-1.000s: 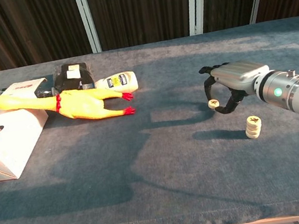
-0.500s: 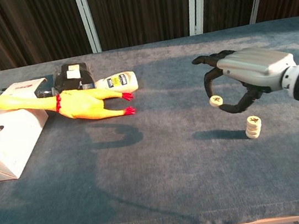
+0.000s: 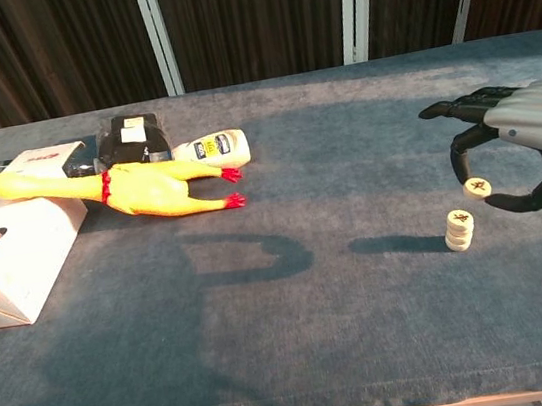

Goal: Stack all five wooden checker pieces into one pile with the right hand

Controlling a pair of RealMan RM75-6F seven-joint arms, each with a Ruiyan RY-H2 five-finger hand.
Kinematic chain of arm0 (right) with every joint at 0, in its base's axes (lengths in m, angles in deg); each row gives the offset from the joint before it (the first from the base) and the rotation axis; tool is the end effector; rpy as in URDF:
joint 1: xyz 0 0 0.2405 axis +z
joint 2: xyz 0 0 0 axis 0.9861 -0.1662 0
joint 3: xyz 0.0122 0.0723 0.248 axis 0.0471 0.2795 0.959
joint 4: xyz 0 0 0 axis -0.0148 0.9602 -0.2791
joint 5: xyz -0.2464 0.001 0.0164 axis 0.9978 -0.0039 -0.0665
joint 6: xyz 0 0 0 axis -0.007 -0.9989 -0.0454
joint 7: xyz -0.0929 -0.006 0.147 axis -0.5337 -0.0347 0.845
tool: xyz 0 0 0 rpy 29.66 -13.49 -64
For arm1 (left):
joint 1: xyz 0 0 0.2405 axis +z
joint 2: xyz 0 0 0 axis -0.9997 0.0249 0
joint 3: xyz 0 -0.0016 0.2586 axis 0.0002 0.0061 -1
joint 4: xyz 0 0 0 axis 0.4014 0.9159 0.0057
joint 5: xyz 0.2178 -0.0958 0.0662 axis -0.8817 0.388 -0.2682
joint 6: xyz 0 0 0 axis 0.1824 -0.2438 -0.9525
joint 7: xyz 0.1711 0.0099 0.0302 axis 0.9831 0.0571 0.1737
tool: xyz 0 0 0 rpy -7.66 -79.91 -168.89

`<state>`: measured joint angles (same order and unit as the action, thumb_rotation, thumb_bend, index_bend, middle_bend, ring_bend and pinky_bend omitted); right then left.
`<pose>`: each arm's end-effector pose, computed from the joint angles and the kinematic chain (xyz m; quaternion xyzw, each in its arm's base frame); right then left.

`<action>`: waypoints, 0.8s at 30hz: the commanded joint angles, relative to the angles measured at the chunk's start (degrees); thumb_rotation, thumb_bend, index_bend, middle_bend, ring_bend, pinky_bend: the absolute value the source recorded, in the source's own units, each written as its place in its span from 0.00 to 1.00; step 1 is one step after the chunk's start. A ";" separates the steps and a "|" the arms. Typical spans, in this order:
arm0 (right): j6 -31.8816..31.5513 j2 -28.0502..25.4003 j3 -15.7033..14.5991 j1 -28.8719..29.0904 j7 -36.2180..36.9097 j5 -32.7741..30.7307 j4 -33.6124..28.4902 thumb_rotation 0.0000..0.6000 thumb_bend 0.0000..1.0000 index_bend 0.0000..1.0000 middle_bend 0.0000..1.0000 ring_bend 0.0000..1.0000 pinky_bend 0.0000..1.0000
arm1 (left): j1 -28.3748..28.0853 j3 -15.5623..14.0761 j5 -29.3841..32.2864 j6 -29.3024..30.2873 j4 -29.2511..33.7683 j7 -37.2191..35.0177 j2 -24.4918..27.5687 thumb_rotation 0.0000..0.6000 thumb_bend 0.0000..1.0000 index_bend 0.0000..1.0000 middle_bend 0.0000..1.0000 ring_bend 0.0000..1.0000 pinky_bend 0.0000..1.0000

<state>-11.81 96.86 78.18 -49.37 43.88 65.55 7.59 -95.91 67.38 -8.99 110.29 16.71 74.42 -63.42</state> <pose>-0.2406 -0.3177 -0.0187 0.7899 -0.2664 0.3249 0.4466 -0.3214 0.2138 0.1119 -0.6463 -0.3715 -0.3750 0.5510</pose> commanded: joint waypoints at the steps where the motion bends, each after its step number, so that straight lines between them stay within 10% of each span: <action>1: 0.92 0.46 0.10 -0.35 0.76 -0.38 1.50 1.00 0.48 0.66 0.08 0.00 0.00 | 0.02 0.03 0.06 0.01 -0.03 -0.03 0.00 1.00 0.48 0.00 0.00 0.00 0.00; 24: 3.06 3.75 1.23 -0.43 0.41 1.13 3.50 1.00 0.49 0.65 0.08 0.00 0.00 | 0.19 -0.06 -0.15 0.24 0.04 -0.58 0.29 1.00 0.48 0.00 0.00 0.00 0.00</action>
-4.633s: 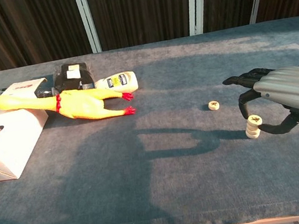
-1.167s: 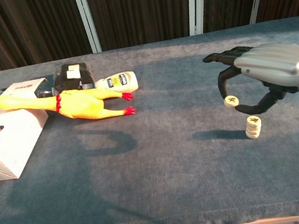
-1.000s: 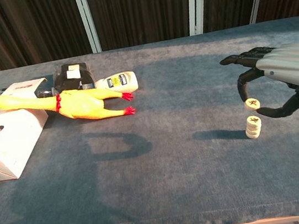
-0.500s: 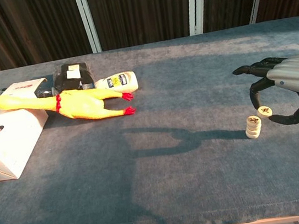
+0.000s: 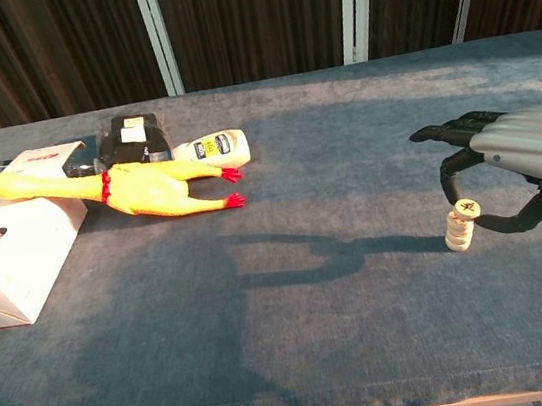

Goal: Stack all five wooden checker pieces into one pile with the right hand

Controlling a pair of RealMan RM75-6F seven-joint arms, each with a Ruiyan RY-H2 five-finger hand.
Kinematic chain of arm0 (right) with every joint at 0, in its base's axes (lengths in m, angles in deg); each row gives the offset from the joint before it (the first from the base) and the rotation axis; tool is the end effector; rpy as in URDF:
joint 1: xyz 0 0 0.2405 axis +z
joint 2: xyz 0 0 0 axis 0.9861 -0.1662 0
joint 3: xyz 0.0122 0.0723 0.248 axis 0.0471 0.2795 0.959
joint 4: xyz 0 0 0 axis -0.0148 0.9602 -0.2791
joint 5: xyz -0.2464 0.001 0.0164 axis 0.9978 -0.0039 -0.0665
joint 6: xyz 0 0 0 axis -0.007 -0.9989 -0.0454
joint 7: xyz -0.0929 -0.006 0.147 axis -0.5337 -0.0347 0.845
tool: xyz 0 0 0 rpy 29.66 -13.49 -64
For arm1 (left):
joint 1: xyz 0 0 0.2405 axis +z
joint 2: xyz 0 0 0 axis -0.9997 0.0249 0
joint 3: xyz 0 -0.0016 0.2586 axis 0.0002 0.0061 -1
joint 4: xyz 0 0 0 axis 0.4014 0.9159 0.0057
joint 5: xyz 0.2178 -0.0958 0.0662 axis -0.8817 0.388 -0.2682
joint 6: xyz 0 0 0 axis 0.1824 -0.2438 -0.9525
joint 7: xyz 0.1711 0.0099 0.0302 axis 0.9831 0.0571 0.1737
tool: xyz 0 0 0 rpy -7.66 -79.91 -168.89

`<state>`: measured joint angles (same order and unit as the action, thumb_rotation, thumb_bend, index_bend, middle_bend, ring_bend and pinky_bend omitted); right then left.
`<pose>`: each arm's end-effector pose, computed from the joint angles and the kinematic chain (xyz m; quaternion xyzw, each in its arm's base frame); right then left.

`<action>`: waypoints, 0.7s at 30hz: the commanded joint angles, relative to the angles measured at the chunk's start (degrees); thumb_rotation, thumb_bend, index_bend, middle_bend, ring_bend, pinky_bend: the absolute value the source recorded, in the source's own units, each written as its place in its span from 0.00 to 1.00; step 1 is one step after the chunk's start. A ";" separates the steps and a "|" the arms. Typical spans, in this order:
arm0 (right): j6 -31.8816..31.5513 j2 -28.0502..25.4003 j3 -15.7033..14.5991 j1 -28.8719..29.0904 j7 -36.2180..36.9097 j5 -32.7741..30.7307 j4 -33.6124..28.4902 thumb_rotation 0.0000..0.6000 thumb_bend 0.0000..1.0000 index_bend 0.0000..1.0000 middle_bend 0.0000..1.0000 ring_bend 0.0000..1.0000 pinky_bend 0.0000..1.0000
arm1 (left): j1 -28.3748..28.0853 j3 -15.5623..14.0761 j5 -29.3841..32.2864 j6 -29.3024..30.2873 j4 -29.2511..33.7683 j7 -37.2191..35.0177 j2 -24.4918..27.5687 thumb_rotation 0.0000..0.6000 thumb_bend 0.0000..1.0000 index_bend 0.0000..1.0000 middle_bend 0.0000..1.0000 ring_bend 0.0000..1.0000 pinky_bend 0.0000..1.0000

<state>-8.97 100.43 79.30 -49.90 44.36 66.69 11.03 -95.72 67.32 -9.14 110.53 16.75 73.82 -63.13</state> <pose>-0.2422 -0.3178 -0.0404 0.7976 -0.2732 0.3174 0.4342 -0.3220 0.2125 0.1139 -0.6446 -0.3732 -0.3771 0.5505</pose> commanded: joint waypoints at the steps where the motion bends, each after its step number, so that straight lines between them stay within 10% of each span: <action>1: 0.31 0.26 0.14 0.12 -0.11 0.03 0.06 1.00 0.48 0.65 0.08 0.00 0.00 | 0.02 0.00 0.02 0.01 -0.02 0.00 0.00 1.00 0.48 0.00 0.00 0.00 0.00; 21: 0.81 0.58 0.76 -0.33 -1.62 -0.09 -0.10 1.00 0.48 0.56 0.08 0.00 0.00 | 0.12 0.00 -0.07 0.16 0.02 -0.12 0.09 1.00 0.48 0.00 0.00 0.00 0.00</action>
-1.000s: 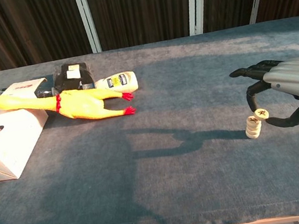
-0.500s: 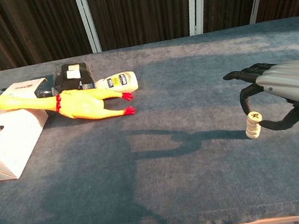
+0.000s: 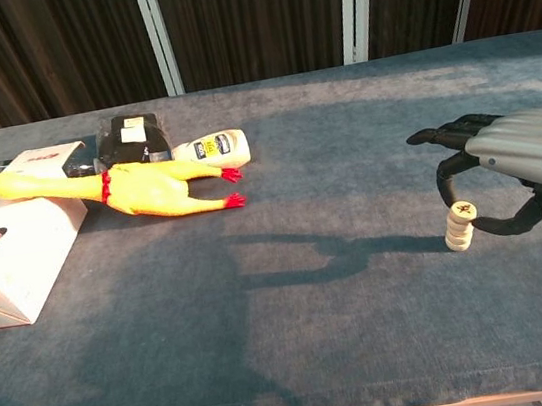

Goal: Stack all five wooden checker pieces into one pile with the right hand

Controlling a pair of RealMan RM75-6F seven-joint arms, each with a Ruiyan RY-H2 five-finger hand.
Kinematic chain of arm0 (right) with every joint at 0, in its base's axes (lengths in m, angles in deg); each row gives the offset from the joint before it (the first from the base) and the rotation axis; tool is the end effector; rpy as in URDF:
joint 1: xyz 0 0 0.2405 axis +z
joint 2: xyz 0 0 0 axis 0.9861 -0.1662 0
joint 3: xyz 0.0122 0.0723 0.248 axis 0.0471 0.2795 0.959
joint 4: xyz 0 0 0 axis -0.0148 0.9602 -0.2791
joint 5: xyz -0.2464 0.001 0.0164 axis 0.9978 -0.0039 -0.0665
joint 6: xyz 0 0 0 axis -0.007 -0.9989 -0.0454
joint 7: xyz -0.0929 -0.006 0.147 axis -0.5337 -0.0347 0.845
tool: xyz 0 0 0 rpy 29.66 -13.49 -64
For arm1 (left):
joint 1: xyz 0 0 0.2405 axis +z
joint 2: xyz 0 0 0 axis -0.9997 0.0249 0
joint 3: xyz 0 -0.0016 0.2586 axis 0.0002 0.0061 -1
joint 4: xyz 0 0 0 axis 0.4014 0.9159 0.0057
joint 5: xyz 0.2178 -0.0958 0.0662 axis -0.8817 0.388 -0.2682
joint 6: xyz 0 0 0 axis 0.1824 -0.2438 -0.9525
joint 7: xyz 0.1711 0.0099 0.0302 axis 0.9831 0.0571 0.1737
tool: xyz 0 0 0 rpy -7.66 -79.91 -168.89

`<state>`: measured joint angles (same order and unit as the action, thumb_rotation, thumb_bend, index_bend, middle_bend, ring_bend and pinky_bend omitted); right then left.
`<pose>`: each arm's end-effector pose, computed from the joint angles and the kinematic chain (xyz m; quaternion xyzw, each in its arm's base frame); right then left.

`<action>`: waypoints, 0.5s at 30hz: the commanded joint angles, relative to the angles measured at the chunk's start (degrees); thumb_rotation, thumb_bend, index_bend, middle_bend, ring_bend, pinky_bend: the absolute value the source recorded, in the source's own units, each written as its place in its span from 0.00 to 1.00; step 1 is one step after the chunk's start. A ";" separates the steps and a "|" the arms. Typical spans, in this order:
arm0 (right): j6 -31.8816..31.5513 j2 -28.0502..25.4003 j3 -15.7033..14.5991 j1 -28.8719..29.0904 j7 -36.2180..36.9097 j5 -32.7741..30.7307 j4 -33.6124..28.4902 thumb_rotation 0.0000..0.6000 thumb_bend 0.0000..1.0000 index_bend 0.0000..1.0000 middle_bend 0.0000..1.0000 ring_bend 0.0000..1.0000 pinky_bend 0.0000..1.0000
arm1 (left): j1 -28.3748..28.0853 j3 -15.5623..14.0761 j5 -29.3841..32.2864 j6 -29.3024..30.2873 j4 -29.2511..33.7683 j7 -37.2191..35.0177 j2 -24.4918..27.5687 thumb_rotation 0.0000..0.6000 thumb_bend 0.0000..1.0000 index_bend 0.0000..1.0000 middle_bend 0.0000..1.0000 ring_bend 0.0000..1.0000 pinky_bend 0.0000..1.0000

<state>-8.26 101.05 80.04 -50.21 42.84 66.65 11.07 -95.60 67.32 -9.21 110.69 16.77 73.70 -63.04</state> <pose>-0.2403 -0.3180 -0.0442 0.7994 -0.2690 0.3132 0.4365 -0.3221 0.2118 0.1148 -0.6438 -0.3732 -0.3778 0.5509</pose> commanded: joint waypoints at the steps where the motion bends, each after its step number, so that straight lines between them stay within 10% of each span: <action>1: 0.15 -0.09 0.01 -0.04 -0.15 -0.02 -0.23 1.00 0.48 0.55 0.08 0.00 0.00 | 0.00 0.00 -0.01 0.01 0.00 0.00 -0.01 1.00 0.48 0.00 0.00 0.00 0.00; 15: -3.47 -2.23 -0.10 -1.85 1.58 1.69 -2.54 1.00 0.48 0.49 0.08 0.00 0.00 | 0.13 0.00 -0.21 0.31 0.01 -0.25 0.13 1.00 0.48 0.00 0.00 0.00 0.00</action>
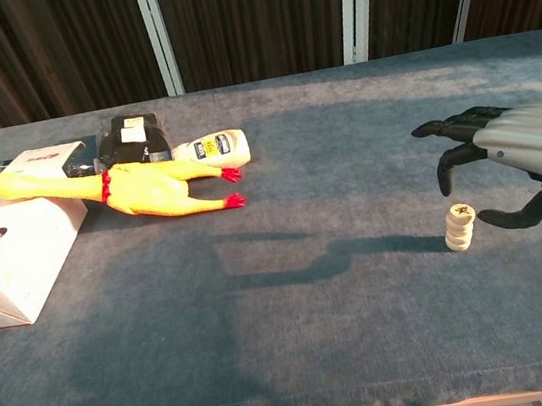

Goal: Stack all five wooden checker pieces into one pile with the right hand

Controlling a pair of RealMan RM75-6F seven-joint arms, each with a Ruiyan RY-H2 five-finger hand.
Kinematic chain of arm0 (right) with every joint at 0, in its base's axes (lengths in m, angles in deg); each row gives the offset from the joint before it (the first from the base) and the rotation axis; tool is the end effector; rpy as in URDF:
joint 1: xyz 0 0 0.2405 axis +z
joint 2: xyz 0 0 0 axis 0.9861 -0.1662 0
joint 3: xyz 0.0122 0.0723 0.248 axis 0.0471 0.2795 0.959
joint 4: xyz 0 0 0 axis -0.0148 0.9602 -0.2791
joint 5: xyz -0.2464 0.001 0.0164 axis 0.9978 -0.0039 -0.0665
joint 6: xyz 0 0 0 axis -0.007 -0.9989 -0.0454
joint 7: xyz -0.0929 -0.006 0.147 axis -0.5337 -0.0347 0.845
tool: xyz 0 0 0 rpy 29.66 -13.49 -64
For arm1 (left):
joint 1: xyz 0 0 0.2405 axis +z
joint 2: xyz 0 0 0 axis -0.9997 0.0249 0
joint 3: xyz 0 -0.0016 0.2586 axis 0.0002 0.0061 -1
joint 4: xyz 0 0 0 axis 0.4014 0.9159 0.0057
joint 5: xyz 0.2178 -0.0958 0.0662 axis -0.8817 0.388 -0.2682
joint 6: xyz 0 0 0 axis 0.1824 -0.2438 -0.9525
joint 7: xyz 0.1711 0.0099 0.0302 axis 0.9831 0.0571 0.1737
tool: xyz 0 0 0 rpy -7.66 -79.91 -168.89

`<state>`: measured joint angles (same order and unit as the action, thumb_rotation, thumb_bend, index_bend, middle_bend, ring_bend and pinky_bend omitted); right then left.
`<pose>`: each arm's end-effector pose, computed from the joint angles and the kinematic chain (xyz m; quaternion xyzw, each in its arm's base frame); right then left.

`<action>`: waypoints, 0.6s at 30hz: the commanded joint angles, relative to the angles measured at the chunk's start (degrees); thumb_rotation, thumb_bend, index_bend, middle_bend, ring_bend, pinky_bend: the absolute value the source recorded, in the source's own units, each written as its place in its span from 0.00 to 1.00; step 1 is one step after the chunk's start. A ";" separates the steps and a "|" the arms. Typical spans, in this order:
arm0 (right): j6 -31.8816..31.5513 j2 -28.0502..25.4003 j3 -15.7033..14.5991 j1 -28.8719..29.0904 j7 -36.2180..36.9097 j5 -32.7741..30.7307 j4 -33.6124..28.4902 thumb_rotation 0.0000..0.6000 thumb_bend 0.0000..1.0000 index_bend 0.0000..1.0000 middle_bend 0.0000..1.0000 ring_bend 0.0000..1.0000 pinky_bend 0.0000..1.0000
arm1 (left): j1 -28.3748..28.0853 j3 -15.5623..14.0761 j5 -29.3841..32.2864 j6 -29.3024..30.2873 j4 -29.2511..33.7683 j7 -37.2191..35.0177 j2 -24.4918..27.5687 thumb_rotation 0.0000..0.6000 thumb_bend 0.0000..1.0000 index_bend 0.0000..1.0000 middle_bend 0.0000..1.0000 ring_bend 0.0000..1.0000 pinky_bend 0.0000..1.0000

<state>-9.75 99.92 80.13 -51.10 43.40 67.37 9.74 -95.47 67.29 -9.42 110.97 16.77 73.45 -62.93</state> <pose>-0.2399 -0.3143 -0.0359 0.7925 -0.2709 0.3239 0.4401 -0.3220 0.2110 0.1158 -0.6431 -0.3727 -0.3798 0.5506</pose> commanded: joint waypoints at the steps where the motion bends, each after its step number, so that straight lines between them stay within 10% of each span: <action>1: -3.15 -1.80 -0.40 -1.53 1.46 1.52 -1.92 1.00 0.48 0.47 0.08 0.00 0.00 | 0.01 0.02 -0.01 0.04 0.01 -0.01 0.03 1.00 0.48 0.00 0.00 0.00 0.00; 11: -22.56 -14.72 -8.15 -16.53 0.92 6.77 -15.45 1.00 0.41 0.18 0.00 0.00 0.00 | 0.17 -0.19 -0.56 0.40 0.04 0.45 -0.16 1.00 0.48 0.00 0.00 0.00 0.00; 18: -29.54 -14.53 -9.31 -23.06 1.35 8.79 -13.60 1.00 0.37 0.06 0.00 0.00 0.00 | 0.19 -0.38 -1.12 0.58 0.03 0.52 -0.26 1.00 0.48 0.00 0.00 0.00 0.00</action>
<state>-38.86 85.67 71.20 -73.60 44.89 75.48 -4.24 -95.27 66.91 -10.51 111.54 16.81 73.99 -63.19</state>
